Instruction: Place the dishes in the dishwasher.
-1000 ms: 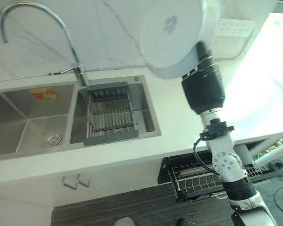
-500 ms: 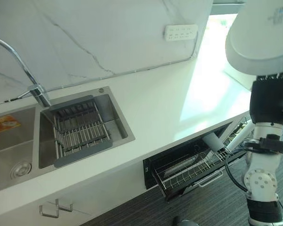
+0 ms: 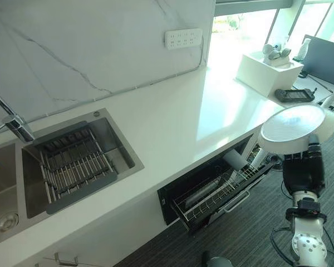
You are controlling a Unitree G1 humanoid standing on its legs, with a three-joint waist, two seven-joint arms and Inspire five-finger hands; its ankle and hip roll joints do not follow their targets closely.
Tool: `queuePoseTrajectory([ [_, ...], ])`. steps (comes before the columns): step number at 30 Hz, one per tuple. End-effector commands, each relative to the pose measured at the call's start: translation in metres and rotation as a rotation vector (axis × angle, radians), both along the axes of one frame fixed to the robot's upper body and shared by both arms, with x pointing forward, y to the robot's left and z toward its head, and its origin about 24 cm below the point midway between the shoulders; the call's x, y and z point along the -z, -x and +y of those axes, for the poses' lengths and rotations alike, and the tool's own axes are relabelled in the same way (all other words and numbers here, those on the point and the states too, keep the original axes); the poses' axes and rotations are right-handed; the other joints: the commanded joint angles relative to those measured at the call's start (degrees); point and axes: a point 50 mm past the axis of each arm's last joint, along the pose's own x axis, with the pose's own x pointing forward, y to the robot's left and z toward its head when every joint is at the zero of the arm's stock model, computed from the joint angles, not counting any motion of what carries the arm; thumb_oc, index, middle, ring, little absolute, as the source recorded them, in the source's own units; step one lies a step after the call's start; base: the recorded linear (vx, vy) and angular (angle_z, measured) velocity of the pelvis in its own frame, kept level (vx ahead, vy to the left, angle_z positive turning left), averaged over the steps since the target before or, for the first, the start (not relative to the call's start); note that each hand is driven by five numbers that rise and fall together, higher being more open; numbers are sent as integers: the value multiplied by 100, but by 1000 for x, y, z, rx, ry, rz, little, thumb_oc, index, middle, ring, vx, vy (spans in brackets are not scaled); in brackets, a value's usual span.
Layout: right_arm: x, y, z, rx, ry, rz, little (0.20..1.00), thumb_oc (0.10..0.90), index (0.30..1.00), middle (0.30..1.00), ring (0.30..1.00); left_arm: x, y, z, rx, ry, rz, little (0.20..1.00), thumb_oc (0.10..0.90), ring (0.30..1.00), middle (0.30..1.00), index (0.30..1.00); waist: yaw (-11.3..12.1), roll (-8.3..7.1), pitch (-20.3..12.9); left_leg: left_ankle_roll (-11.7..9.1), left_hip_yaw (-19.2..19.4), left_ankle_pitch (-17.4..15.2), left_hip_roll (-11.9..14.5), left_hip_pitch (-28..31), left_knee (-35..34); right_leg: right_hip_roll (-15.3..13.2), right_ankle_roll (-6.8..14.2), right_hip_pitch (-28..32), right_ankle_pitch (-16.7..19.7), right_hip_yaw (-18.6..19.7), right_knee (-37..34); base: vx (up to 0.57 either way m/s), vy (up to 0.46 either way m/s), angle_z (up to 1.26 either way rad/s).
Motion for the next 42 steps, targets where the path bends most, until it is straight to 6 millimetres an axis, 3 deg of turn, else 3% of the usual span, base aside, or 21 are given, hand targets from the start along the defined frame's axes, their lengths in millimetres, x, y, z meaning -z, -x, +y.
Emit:
queuePoseTrajectory([
  [1, -70, -17, 0, -22, 102, -368, 300, 400, 300, 300, 300, -2, -56, -5, -42, 24, -202, 900, 800, 900, 900, 900, -52, -62, 38, 51, -358, -328, 61, 146, 45, -267, 519, 346, -776, 137, 482, 0, 0, 0],
  [19, 19, -20, 26, -102, 186, 34, 300, 400, 300, 300, 300, -2, -55, -8, -57, 18, -203, 900, 800, 900, 900, 900, 232, -65, 124, 102, -601, -313, -41, 54, 45, -363, 505, 470, -844, -130, 482, -5, 6, 4],
  [24, 24, -18, 25, -94, 289, 102, 300, 400, 300, 300, 300, -2, -55, -7, -59, 16, -200, 900, 800, 900, 900, 900, 279, -72, 139, 106, -659, -317, -55, 34, 45, -375, 498, 495, -858, -175, 482, 3, -2, 8],
  [28, 22, -18, 18, -67, 592, 203, 300, 400, 300, 300, 300, -3, -55, -7, -56, 12, -206, 900, 800, 900, 900, 900, 343, -87, 176, 104, -706, -323, -67, 8, 45, -395, 494, 510, -872, -228, 482, -2, -6, 4],
  [42, 11, -16, 3, -62, 887, 257, 300, 400, 300, 300, 300, -4, -55, -1, -54, 8, -215, 900, 800, 900, 900, 900, 364, -121, 226, 99, -727, -349, -58, -14, 45, -380, 485, 514, -907, -243, 482, -1, -2, 1],
])
